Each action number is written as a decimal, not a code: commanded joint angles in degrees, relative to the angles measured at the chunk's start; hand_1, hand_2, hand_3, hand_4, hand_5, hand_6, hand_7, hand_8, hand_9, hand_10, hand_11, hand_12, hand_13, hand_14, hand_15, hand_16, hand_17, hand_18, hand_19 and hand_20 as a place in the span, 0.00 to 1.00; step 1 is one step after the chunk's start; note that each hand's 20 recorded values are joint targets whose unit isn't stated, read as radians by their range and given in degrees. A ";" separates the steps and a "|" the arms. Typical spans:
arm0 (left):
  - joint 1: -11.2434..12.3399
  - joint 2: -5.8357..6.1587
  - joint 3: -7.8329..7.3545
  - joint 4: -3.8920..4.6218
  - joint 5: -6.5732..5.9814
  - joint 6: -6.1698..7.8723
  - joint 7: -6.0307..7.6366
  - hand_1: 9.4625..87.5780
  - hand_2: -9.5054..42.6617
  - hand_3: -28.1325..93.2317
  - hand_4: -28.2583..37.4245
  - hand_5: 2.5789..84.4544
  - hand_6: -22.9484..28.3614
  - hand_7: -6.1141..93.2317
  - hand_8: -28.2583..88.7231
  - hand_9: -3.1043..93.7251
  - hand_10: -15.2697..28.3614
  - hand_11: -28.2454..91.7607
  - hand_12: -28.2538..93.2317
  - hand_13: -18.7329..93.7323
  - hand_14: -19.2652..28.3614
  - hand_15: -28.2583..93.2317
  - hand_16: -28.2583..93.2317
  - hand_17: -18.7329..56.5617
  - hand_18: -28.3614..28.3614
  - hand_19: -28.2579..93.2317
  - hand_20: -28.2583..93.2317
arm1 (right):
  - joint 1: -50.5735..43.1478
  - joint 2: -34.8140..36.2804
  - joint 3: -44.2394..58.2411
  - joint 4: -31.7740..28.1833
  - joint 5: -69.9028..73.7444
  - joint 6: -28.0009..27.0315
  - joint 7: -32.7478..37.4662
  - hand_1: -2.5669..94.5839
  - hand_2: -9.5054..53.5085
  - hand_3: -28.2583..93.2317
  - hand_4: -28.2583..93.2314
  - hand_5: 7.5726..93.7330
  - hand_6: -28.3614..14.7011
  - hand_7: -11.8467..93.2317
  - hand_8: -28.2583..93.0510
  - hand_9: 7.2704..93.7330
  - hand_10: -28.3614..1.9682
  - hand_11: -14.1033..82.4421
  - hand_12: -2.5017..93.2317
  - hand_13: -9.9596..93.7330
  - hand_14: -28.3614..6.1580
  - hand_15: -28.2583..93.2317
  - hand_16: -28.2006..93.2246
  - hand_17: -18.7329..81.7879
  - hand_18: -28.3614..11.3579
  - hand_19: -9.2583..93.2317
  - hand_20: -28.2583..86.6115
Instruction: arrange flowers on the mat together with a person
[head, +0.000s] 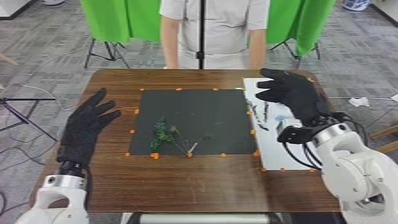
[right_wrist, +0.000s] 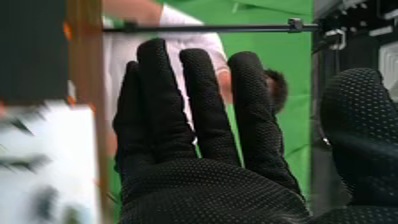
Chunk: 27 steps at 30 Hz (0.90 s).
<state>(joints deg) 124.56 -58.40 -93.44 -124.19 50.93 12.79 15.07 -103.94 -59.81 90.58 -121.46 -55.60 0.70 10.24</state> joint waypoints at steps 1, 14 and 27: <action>0.06 -1.05 0.87 0.70 2.52 -1.14 -1.74 0.13 0.28 0.87 0.00 0.39 0.50 0.16 0.17 0.37 0.70 0.38 0.31 0.39 0.91 0.56 0.19 0.12 0.95 0.60 0.34 | -10.12 -1.18 1.56 0.53 4.19 -0.68 -4.49 0.23 0.23 0.86 0.00 0.46 0.70 0.25 0.13 0.47 0.47 0.23 0.16 0.45 0.30 0.44 0.34 0.27 0.15 0.57 0.40; 0.36 -1.64 1.17 1.07 1.79 -0.88 -1.89 0.13 0.27 0.87 0.00 0.38 0.50 0.17 0.17 0.37 0.70 0.38 0.31 0.39 0.90 0.56 0.20 0.12 0.95 0.59 0.34 | -13.14 -1.82 2.58 1.18 4.23 -1.05 -5.75 0.22 0.23 0.87 0.00 0.40 0.74 0.25 0.13 0.42 0.50 0.21 0.17 0.42 0.30 0.41 0.37 0.24 0.15 0.54 0.41; 0.83 -2.05 0.80 0.93 1.33 -0.83 -1.72 0.14 0.27 0.87 0.00 0.38 0.50 0.17 0.17 0.37 0.70 0.38 0.31 0.39 0.90 0.56 0.20 0.12 0.95 0.59 0.34 | -13.17 -1.74 3.04 1.54 4.31 -1.19 -5.86 0.21 0.23 0.88 0.00 0.40 0.74 0.25 0.13 0.43 0.51 0.21 0.17 0.42 0.30 0.41 0.38 0.23 0.14 0.54 0.41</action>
<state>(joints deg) 124.78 -59.69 -92.63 -123.63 52.62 12.37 13.87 -116.81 -61.36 93.45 -120.06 -50.85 -0.29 5.35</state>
